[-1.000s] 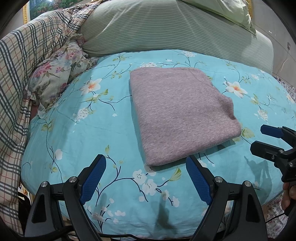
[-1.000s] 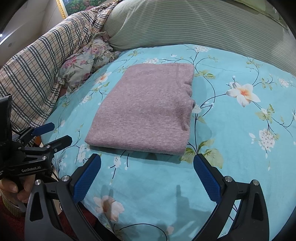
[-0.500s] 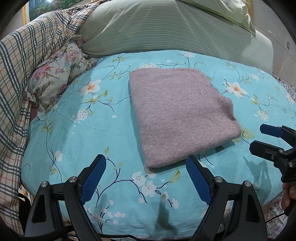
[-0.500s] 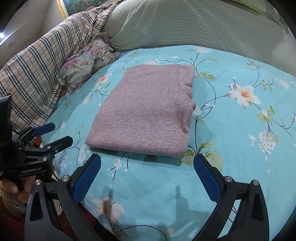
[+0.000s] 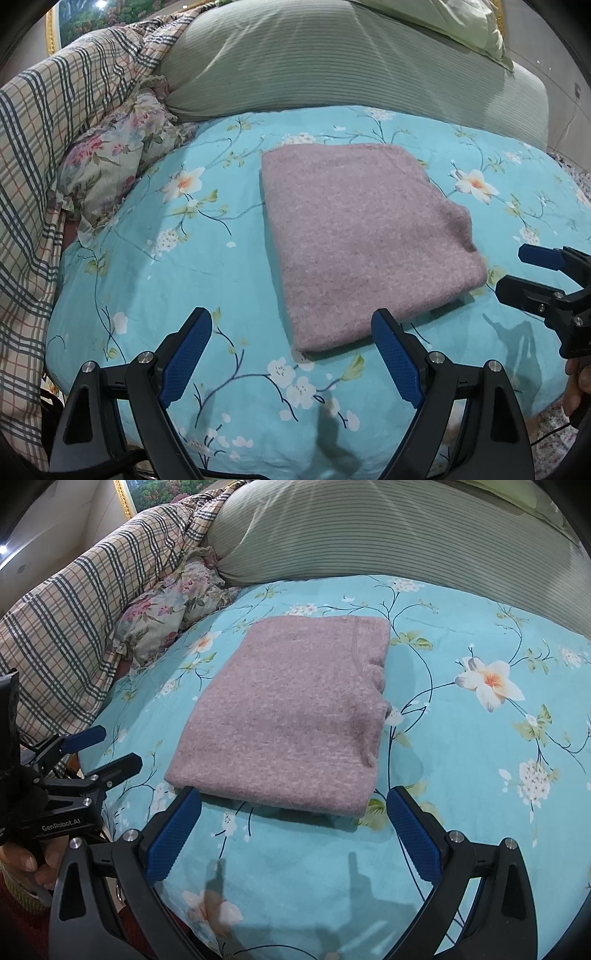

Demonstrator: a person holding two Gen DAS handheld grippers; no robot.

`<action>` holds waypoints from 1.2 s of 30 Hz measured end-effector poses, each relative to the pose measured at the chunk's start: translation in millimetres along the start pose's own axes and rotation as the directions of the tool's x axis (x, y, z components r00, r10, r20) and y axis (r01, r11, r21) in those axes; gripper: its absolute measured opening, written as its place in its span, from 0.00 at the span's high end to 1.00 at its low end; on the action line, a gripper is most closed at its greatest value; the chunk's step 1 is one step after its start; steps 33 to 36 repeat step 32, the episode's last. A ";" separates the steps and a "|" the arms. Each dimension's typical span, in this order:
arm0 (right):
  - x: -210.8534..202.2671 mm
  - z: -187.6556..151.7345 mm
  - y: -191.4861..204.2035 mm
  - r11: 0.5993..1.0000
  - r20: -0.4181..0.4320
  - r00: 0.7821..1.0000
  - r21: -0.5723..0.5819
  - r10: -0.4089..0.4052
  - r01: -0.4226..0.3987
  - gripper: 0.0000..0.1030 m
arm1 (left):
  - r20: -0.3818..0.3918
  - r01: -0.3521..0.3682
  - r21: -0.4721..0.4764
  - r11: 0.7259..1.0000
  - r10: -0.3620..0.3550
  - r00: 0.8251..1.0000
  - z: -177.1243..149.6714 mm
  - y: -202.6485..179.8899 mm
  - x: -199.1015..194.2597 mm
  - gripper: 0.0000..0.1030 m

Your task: Fold small clothes

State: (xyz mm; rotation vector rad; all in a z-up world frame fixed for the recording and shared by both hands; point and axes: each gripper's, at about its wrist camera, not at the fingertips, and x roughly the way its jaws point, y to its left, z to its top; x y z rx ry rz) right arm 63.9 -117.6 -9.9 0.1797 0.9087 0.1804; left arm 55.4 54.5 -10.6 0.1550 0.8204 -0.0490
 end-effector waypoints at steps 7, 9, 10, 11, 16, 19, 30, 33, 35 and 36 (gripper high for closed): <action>2.3 1.4 -2.8 1.000 0.000 1.000 0.004 -0.001 0.001 0.03 | -0.011 0.009 -0.013 1.000 -0.009 1.000 6.1 4.3 5.5 0.14; 2.7 1.7 -4.5 1.000 0.002 1.000 0.007 -0.002 0.002 0.03 | -0.015 0.014 -0.015 1.000 -0.015 1.000 7.5 5.3 7.0 0.14; 3.7 3.3 -5.4 1.000 0.002 1.000 0.009 -0.003 0.003 0.03 | -0.016 0.015 -0.017 1.000 -0.015 1.000 7.9 5.3 7.4 0.14; 4.2 3.6 -6.3 1.000 0.003 1.000 0.010 -0.003 0.003 0.03 | -0.017 0.015 -0.018 1.000 -0.015 1.000 8.4 5.2 7.8 0.14; 5.0 5.0 -10.6 1.000 0.008 1.000 0.020 -0.005 0.005 0.03 | -0.018 0.017 -0.015 1.000 -0.018 1.000 12.6 3.8 9.6 0.14; 6.3 7.5 -11.7 1.000 0.010 1.000 0.021 -0.005 0.005 0.03 | -0.018 0.017 -0.011 1.000 -0.017 1.000 14.7 2.4 10.3 0.14; 12.2 12.9 -11.8 1.000 0.005 1.000 0.023 0.002 -0.002 0.03 | -0.031 0.014 -0.007 1.000 -0.015 0.999 21.0 1.2 18.0 0.14; 13.9 13.8 -10.9 1.000 0.005 1.000 0.026 0.001 -0.001 0.03 | -0.034 0.016 -0.011 1.000 -0.017 0.999 22.1 1.6 20.1 0.14; 13.9 13.8 -10.9 1.000 0.005 1.000 0.026 0.001 -0.001 0.03 | -0.034 0.016 -0.011 1.000 -0.017 0.999 22.1 1.6 20.1 0.14; 13.9 13.8 -10.9 1.000 0.005 1.000 0.026 0.001 -0.001 0.03 | -0.034 0.016 -0.011 1.000 -0.017 0.999 22.1 1.6 20.1 0.14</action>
